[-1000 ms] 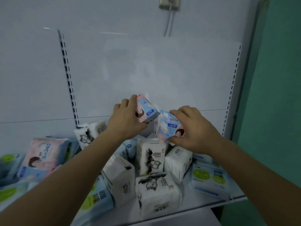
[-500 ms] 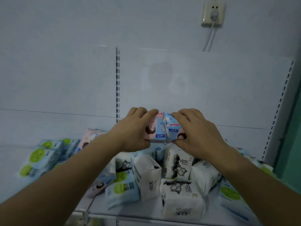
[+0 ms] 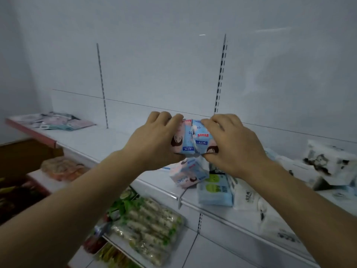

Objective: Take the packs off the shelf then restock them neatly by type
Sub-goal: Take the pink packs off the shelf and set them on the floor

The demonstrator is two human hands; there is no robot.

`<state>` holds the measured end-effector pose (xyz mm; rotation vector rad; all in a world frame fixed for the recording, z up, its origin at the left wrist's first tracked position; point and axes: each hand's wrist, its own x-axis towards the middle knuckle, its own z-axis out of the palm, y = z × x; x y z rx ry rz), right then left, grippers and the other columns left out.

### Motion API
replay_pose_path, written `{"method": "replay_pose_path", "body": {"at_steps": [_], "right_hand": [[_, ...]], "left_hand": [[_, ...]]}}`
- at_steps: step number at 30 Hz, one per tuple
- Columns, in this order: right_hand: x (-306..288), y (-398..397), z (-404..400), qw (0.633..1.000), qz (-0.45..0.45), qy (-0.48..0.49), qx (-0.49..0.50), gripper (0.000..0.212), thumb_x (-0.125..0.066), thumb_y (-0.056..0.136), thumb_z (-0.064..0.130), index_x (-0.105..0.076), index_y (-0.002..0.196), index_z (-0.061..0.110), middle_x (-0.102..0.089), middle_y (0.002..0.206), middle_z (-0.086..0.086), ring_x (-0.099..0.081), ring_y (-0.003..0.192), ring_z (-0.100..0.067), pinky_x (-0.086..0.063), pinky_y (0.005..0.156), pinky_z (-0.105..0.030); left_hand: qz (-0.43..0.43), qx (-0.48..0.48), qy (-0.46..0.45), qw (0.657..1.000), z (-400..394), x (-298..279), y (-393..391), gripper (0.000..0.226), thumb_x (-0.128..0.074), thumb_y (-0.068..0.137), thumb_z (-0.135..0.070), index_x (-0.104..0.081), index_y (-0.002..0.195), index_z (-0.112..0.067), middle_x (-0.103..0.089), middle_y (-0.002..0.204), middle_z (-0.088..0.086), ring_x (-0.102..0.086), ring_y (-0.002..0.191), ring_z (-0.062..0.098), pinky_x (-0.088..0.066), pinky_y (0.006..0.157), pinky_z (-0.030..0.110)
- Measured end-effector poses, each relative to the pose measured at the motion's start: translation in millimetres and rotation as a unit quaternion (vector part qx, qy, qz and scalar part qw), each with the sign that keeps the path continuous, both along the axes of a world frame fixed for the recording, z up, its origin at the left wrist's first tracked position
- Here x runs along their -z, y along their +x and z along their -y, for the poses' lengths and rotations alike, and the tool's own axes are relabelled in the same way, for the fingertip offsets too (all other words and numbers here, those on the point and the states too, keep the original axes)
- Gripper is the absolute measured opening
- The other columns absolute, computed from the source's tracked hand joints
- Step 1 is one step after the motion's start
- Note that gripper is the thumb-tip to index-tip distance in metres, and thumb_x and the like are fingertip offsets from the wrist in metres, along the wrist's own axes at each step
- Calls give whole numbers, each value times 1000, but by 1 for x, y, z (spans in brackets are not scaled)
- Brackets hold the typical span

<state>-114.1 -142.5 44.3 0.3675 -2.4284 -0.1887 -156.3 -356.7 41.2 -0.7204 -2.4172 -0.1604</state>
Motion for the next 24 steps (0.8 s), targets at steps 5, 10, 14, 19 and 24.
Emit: {"method": "replay_pose_path", "body": {"at_steps": [5,10,14,19,24], "right_hand": [[-5,-18,107,997,3,21,-80,80,-72,79,47,-39,145,18,-47,132,-6,-40,123,-26,-53,77,-41],[5,-39,233,985,24,33,-165,89,-70,81,56,-30,150,16,-42,133,-6,-39,123,-26,-52,84,-43],[21,-52,331,975,46,45,-213,97,-70,80,62,-25,152,15,-39,134,-7,-37,122,-27,-49,86,-41],[42,-76,435,954,95,46,-280,91,-67,83,63,-23,151,21,-35,136,-5,-39,123,-22,-48,88,-35],[74,-125,528,936,107,57,-331,89,-71,82,59,-21,149,26,-35,136,-4,-39,125,-19,-49,92,-33]], "left_hand": [[10,-77,1,997,109,-2,18,101,-67,72,-73,-23,149,-27,-42,135,-4,-35,124,18,-51,93,40],[64,-161,-21,985,231,1,36,106,-60,70,-82,-18,152,-30,-39,144,-6,-35,130,16,-46,99,36],[88,-228,-30,969,323,15,46,107,-64,70,-81,-17,152,-31,-37,149,-5,-34,134,18,-48,98,37],[117,-293,-12,949,416,38,44,102,-69,70,-75,-21,151,-35,-40,144,-6,-37,129,14,-51,89,31],[153,-352,9,923,492,67,16,98,-70,73,-71,-20,150,-35,-40,142,-7,-36,130,14,-52,89,31]]}}
